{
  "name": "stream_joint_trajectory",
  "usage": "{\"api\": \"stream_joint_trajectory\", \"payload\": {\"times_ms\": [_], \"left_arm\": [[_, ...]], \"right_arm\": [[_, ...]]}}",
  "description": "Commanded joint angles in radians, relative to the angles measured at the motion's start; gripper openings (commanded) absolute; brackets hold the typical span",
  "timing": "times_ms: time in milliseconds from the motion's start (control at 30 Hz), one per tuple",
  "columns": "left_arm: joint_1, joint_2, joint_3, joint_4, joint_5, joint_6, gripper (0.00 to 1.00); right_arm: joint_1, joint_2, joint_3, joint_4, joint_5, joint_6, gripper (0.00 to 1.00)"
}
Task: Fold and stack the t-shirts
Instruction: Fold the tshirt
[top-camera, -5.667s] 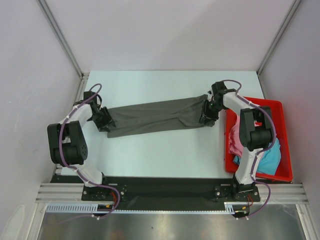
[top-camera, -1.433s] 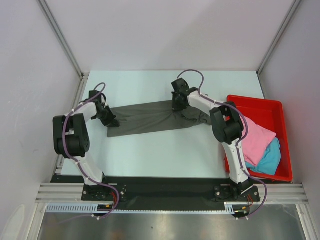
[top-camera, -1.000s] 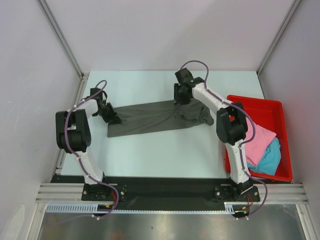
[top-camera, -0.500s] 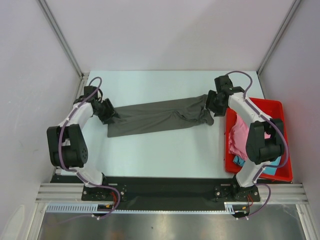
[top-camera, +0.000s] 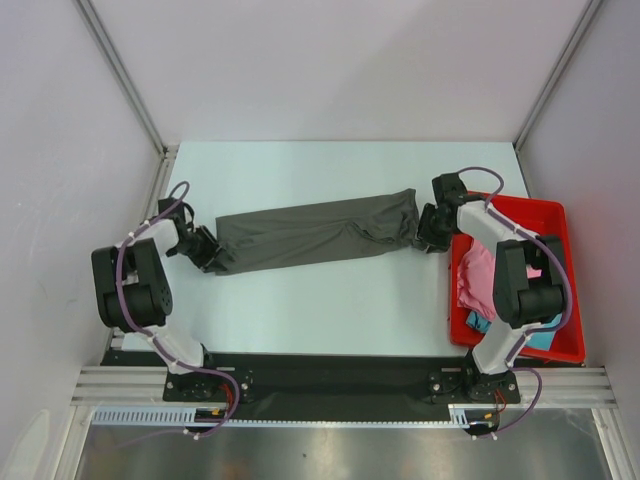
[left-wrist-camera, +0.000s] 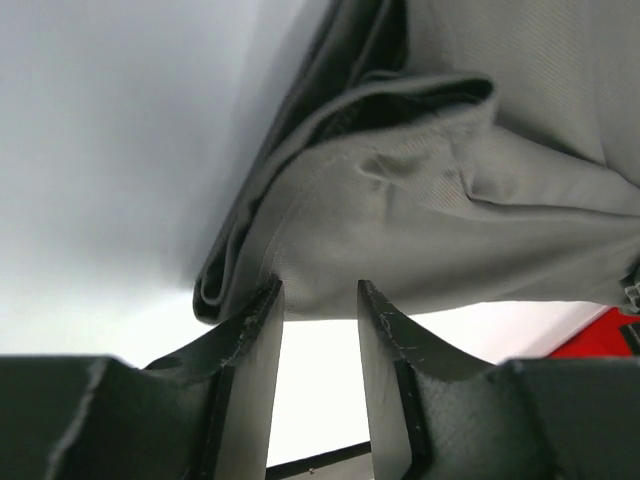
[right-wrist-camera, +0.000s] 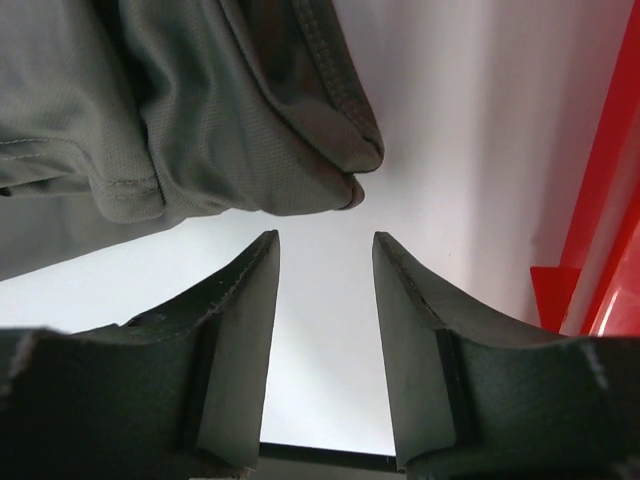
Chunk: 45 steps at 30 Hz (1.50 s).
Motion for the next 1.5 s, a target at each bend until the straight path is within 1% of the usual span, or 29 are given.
{"api": "stream_joint_trajectory", "payload": {"times_ms": [0, 200, 300, 333, 400, 433, 533, 633, 700, 800, 900, 933, 967, 1000, 1033, 1100, 1167, 1200, 1233, 1267, 1367, 1467], "left_arm": [[0.016, 0.039, -0.011, 0.042, 0.031, -0.024, 0.4], [0.029, 0.095, -0.013, 0.048, 0.024, -0.035, 0.39], [0.037, 0.118, -0.011, 0.047, 0.011, -0.039, 0.37], [0.037, 0.121, -0.01, 0.042, 0.008, -0.039, 0.36], [0.037, 0.137, 0.0, 0.033, -0.007, -0.035, 0.36], [0.037, 0.144, 0.003, 0.027, -0.012, -0.033, 0.36], [0.039, 0.164, 0.02, 0.01, -0.041, -0.02, 0.34], [0.039, 0.168, 0.014, 0.01, -0.059, -0.012, 0.34], [0.039, 0.166, 0.007, 0.012, -0.065, -0.01, 0.34], [0.039, 0.143, -0.002, 0.013, -0.07, -0.006, 0.34], [0.039, 0.094, -0.006, -0.004, -0.076, -0.006, 0.35], [0.04, 0.076, -0.008, -0.01, -0.07, -0.01, 0.36], [0.039, 0.024, -0.014, -0.014, -0.071, -0.012, 0.38], [0.036, -0.005, -0.026, -0.019, -0.075, -0.013, 0.42], [0.034, -0.036, -0.031, -0.022, -0.081, -0.013, 0.44], [0.026, -0.123, -0.036, -0.037, -0.11, -0.006, 0.49], [0.025, -0.174, -0.037, -0.048, -0.136, 0.008, 0.52], [0.025, -0.205, -0.034, -0.054, -0.147, 0.013, 0.55], [0.025, -0.214, -0.033, -0.06, -0.154, 0.016, 0.56], [0.026, -0.217, -0.029, -0.068, -0.156, 0.022, 0.57], [0.017, -0.205, -0.019, -0.099, -0.139, 0.034, 0.58], [0.008, -0.21, -0.046, -0.09, -0.16, 0.048, 0.59]], "right_arm": [[-0.004, 0.014, -0.014, 0.09, -0.004, -0.031, 0.47], [-0.006, 0.057, -0.006, 0.124, 0.036, -0.063, 0.45], [-0.006, 0.076, 0.009, 0.139, 0.045, -0.074, 0.39], [-0.006, 0.088, 0.016, 0.136, 0.09, -0.077, 0.35], [-0.006, 0.097, 0.023, 0.132, 0.117, -0.089, 0.29], [-0.006, 0.102, 0.023, 0.132, 0.149, -0.092, 0.24], [-0.006, 0.105, 0.02, 0.133, 0.221, -0.111, 0.14], [0.0, 0.114, 0.022, 0.142, 0.295, -0.141, 0.11], [0.0, 0.128, 0.028, 0.153, 0.307, -0.154, 0.11], [0.003, 0.136, 0.049, 0.148, 0.296, -0.168, 0.14], [0.005, 0.129, 0.101, 0.089, 0.286, -0.163, 0.23], [0.005, 0.126, 0.123, 0.061, 0.284, -0.157, 0.3], [0.006, 0.119, 0.163, 0.012, 0.28, -0.151, 0.34], [0.005, 0.094, 0.177, -0.008, 0.273, -0.149, 0.39], [0.006, 0.079, 0.19, -0.025, 0.27, -0.143, 0.43], [0.005, 0.044, 0.223, -0.075, 0.263, -0.12, 0.56], [0.002, 0.021, 0.235, -0.114, 0.232, -0.099, 0.63], [-0.001, 0.013, 0.235, -0.12, 0.209, -0.062, 0.66], [-0.009, -0.005, 0.23, -0.125, 0.148, -0.04, 0.67], [-0.009, -0.012, 0.224, -0.125, 0.119, -0.017, 0.69], [-0.009, -0.041, 0.194, -0.109, 0.06, 0.039, 0.72], [-0.017, -0.067, 0.129, -0.059, -0.015, 0.102, 0.73]]}}
